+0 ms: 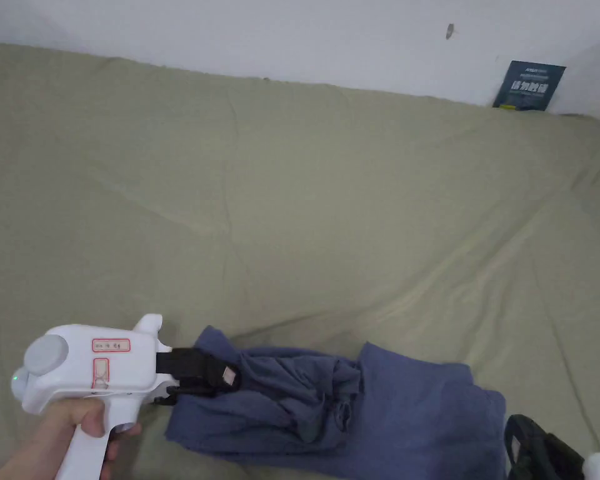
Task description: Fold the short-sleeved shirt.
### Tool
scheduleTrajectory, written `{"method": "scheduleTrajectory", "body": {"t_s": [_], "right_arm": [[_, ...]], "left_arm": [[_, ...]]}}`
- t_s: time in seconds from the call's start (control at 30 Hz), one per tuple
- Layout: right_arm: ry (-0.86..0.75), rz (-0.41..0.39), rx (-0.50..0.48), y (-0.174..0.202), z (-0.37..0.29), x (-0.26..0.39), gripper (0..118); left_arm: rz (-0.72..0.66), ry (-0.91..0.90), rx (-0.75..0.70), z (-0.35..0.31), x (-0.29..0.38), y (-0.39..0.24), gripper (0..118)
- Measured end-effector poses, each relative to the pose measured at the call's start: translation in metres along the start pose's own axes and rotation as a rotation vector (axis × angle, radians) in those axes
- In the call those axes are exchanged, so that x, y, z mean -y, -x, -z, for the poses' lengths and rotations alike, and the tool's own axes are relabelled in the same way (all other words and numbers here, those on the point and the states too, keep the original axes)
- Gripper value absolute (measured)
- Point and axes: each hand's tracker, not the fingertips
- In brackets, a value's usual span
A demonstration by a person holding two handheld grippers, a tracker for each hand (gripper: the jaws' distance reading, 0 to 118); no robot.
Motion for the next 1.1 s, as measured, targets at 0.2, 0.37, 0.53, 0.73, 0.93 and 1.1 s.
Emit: {"method": "scheduleTrajectory", "body": {"t_s": [0.2,0.37,0.53,0.73,0.93,1.1], "right_arm": [[-0.037,-0.015,0.004,-0.003,-0.005,-0.011,0],[-0.079,-0.021,-0.022,-0.002,-0.006,-0.020,0],[-0.123,-0.028,-0.053,0.004,-0.006,-0.027,0],[-0.187,-0.029,-0.058,0.011,-0.007,-0.029,0],[-0.187,-0.024,-0.056,0.008,-0.014,-0.024,0],[-0.168,0.006,-0.034,-0.004,-0.018,-0.012,0]], "left_arm": [[-0.049,-0.068,0.038,-0.025,0.006,0.004,9],[-0.082,-0.226,-0.034,-0.085,0.013,-0.010,8],[-0.016,-0.316,-0.188,-0.160,0.018,-0.017,8],[0.186,-0.336,-0.453,-0.174,0.028,-0.075,9],[0.398,-0.245,-0.727,-0.113,0.032,-0.152,9],[0.499,-0.142,-0.824,-0.041,0.042,-0.197,9]]}}
